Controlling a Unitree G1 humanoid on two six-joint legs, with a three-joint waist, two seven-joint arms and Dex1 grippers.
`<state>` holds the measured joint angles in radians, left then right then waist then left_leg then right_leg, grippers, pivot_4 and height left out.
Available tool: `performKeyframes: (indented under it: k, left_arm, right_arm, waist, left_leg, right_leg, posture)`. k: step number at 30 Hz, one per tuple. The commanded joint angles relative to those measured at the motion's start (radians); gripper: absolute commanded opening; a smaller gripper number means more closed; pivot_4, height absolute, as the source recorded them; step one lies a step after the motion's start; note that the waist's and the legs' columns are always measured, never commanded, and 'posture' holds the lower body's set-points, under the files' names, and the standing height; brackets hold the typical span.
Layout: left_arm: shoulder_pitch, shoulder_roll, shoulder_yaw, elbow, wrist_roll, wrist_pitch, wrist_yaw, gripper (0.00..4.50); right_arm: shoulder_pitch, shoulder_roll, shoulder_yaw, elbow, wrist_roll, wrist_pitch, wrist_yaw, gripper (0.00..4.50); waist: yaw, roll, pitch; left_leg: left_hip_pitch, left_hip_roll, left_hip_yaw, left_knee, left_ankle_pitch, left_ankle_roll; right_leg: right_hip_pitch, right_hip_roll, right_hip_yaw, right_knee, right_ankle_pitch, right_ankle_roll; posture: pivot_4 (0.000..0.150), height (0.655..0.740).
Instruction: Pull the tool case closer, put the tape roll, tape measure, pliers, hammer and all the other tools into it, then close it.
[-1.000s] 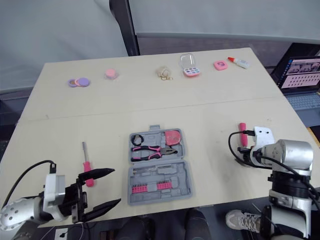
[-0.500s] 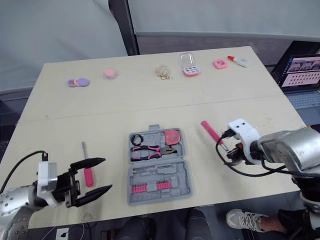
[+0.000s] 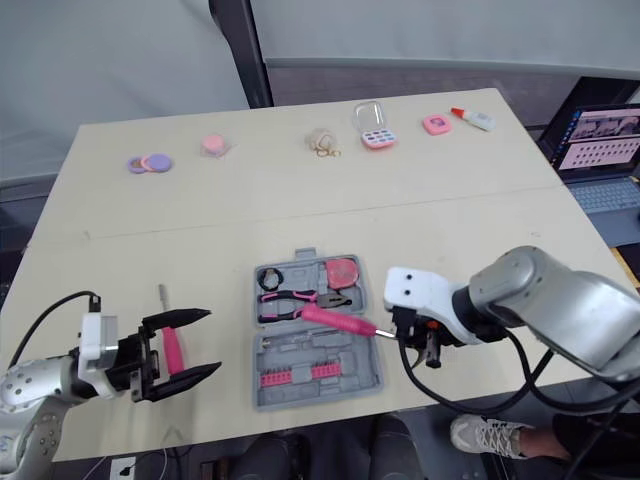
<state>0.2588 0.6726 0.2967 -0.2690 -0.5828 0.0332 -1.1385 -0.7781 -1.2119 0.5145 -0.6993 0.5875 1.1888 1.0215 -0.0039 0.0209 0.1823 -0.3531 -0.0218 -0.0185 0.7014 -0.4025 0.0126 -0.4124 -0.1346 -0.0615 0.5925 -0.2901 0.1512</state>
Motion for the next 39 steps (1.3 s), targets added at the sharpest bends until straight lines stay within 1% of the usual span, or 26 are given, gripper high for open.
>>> performKeyframes:
  k: [1, 5, 8, 11, 15, 17, 20, 28, 34, 39]
  left_arm:
    - [0.065, 0.023, 0.042, -0.081, -0.031, 0.014, -0.015, 4.50]
    - [0.149, 0.045, 0.075, -0.130, -0.046, 0.031, -0.040, 4.50]
    - [0.195, 0.058, 0.100, -0.123, -0.040, 0.020, -0.069, 4.50]
    - [0.219, 0.053, 0.115, -0.106, -0.026, 0.007, -0.075, 4.50]
    - [0.253, 0.043, 0.124, -0.094, -0.009, -0.017, -0.084, 4.50]
    - [0.261, 0.041, 0.124, -0.094, -0.004, -0.022, -0.081, 4.50]
    - [0.265, 0.040, 0.127, -0.085, 0.002, -0.032, -0.082, 4.50]
    - [0.259, 0.042, 0.120, -0.093, 0.004, -0.032, -0.069, 4.50]
    - [0.284, 0.074, 0.131, -0.083, 0.010, -0.029, -0.107, 4.50]
    - [0.282, 0.076, 0.130, -0.076, 0.013, -0.028, -0.107, 4.50]
  right_arm:
    - [-0.045, 0.026, 0.051, -0.018, -0.066, -0.039, 0.052, 0.02]
    - [-0.125, 0.089, 0.147, -0.008, -0.123, 0.007, 0.068, 0.02]
    - [-0.239, 0.134, 0.239, 0.000, -0.148, 0.073, 0.100, 0.02]
    - [-0.354, 0.188, 0.318, 0.017, -0.143, 0.160, 0.120, 0.02]
    - [-0.440, 0.286, 0.350, 0.073, -0.116, 0.274, 0.093, 0.02]
    - [-0.474, 0.301, 0.395, 0.088, -0.140, 0.278, 0.076, 0.02]
    - [-0.540, 0.324, 0.498, 0.107, -0.193, 0.233, 0.069, 0.02]
    - [-0.611, 0.401, 0.567, 0.136, -0.175, 0.273, 0.065, 0.02]
    - [-0.626, 0.500, 0.639, 0.203, -0.185, 0.289, 0.030, 0.02]
    - [-0.640, 0.565, 0.682, 0.251, -0.186, 0.294, 0.001, 0.02]
  waist:
    - [-0.002, -0.001, 0.000]
    - [-0.001, -0.001, 0.000]
    - [-0.001, -0.001, 0.000]
    - [-0.001, -0.001, 0.000]
    - [-0.002, -0.001, 0.000]
    - [-0.003, -0.001, 0.000]
    - [-0.004, -0.001, 0.000]
    - [-0.025, -0.001, 0.000]
    - [-0.033, -0.001, 0.000]
    - [-0.033, -0.001, 0.000]
  left_leg:
    - [0.000, 0.000, 0.000, 0.000, 0.000, 0.000]
    - [0.000, 0.000, 0.000, 0.000, 0.000, 0.000]
    - [0.000, 0.001, 0.000, 0.000, 0.000, 0.000]
    - [0.000, 0.001, -0.001, 0.000, 0.000, 0.000]
    - [-0.001, 0.001, -0.001, 0.000, 0.000, 0.000]
    - [-0.001, 0.001, -0.001, 0.000, 0.000, 0.000]
    - [-0.001, 0.000, -0.001, 0.000, 0.000, 0.000]
    - [-0.001, -0.001, -0.001, 0.000, 0.000, 0.000]
    - [-0.001, -0.001, 0.000, -0.001, 0.000, 0.000]
    - [-0.001, -0.002, 0.001, 0.000, 0.000, 0.000]
  right_leg:
    - [0.000, 0.000, 0.000, 0.000, 0.000, 0.000]
    - [0.000, -0.001, 0.000, 0.000, 0.000, 0.000]
    - [-0.001, -0.001, 0.000, 0.000, 0.000, 0.000]
    - [-0.001, -0.001, 0.000, 0.000, 0.000, 0.000]
    - [-0.001, -0.002, -0.001, 0.001, 0.000, -0.001]
    - [-0.001, -0.003, -0.002, 0.001, 0.000, -0.001]
    - [-0.002, -0.003, -0.003, 0.002, 0.000, -0.001]
    - [-0.003, -0.005, -0.006, 0.004, 0.000, -0.001]
    - [-0.004, -0.007, -0.012, 0.006, 0.000, -0.002]
    - [-0.007, -0.013, -0.018, 0.013, 0.000, -0.003]
  posture:
    - [0.150, 0.7400]
    - [0.150, 0.7400]
    - [0.150, 0.7400]
    - [0.150, 0.7400]
    - [0.150, 0.7400]
    - [0.150, 0.7400]
    - [0.150, 0.7400]
    - [0.150, 0.7400]
    - [0.150, 0.7400]
    - [0.150, 0.7400]
